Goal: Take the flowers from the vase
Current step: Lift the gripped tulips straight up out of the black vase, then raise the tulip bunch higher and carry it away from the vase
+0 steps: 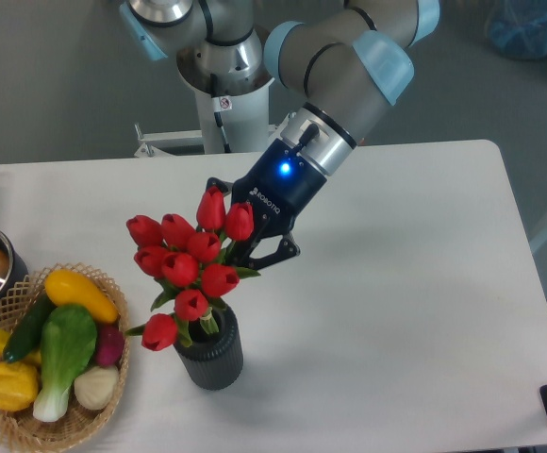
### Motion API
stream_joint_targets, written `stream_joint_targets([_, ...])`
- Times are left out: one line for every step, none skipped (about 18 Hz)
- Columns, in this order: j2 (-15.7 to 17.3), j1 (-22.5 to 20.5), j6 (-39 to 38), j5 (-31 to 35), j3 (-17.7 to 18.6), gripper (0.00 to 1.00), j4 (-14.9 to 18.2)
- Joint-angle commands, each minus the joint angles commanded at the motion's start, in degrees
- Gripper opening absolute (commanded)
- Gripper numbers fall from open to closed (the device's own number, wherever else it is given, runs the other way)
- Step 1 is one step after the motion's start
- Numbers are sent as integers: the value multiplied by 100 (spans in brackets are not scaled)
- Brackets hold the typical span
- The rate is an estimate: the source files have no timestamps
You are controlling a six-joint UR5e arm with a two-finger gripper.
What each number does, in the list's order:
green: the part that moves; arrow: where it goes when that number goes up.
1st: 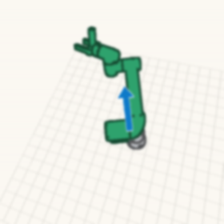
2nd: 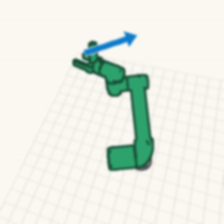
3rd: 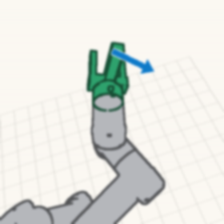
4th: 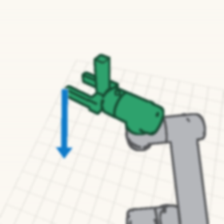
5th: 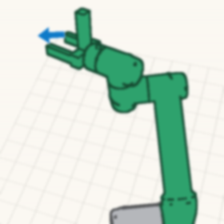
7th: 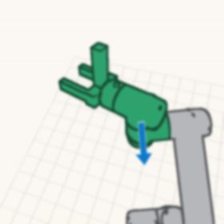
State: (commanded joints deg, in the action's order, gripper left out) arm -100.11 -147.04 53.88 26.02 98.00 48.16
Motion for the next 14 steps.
stream_joint_targets([9,0,-61,-9,0,33,0])
stream_joint_targets([26,0,-105,-18,0,33,0])
stream_joint_targets([70,9,-141,-44,0,33,0])
stream_joint_targets([105,17,-193,-79,0,33,0])
stream_joint_targets([114,18,-263,-79,0,33,0])
stream_joint_targets([141,18,-299,-88,0,33,0])
stream_joint_targets([176,9,-299,-88,0,33,0])
stream_joint_targets([193,0,-308,-97,0,33,0])
stream_joint_targets([211,-26,-317,-97,0,33,0])
stream_joint_targets([220,-35,-352,-97,0,33,0])
stream_joint_targets([220,-35,-378,-97,-26,33,0])
stream_joint_targets([220,-44,-439,-114,-70,33,0])
stream_joint_targets([220,-53,-518,-158,-114,33,0])
stream_joint_targets([220,-79,-597,-211,-175,33,0])
